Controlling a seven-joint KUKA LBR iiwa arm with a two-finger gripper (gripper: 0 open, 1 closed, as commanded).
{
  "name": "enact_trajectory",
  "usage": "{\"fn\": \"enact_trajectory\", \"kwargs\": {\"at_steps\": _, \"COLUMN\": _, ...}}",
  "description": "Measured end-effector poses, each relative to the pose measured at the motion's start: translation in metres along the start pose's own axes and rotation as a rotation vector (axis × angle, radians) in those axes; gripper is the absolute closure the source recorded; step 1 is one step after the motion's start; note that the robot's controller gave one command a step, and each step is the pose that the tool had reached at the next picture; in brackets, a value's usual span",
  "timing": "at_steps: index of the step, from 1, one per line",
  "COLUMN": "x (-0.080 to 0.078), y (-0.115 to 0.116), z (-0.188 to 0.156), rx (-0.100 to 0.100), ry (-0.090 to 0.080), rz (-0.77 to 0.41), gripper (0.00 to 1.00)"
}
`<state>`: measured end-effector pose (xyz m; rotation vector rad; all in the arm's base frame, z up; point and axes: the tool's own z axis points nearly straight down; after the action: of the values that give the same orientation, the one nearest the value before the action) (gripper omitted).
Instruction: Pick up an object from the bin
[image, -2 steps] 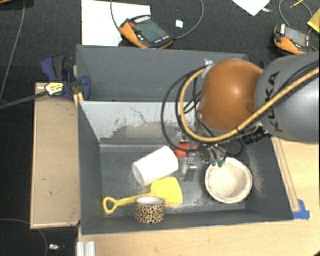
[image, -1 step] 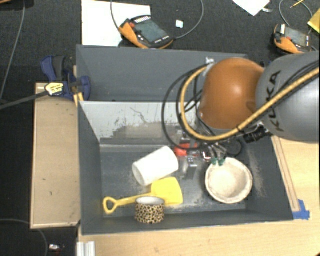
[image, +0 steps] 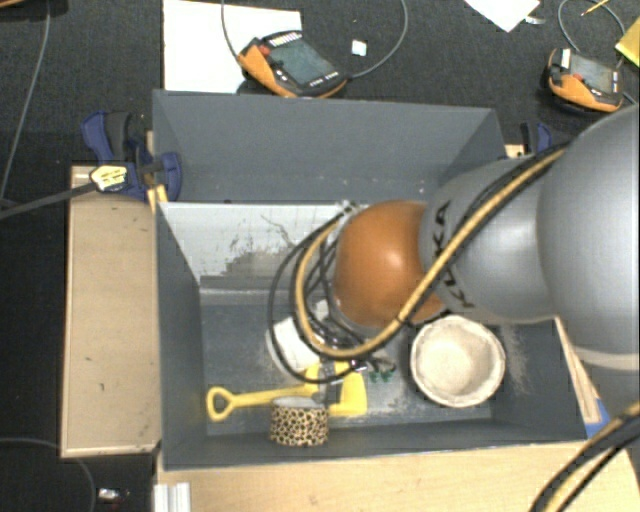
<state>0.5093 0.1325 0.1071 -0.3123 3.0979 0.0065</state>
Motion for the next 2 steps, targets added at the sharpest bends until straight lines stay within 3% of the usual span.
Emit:
{"fn": "enact_trajectory", "kwargs": {"at_steps": 1, "x": 0.000, "y": -0.002, "z": -0.006, "rx": -0.001, "ry": 0.009, "rz": -0.026, "gripper": 0.00}}
{"fn": "enact_trajectory", "kwargs": {"at_steps": 2, "x": 0.009, "y": -0.023, "z": 0.001, "rx": -0.006, "ry": -0.048, "rz": -0.048, "gripper": 0.00}}
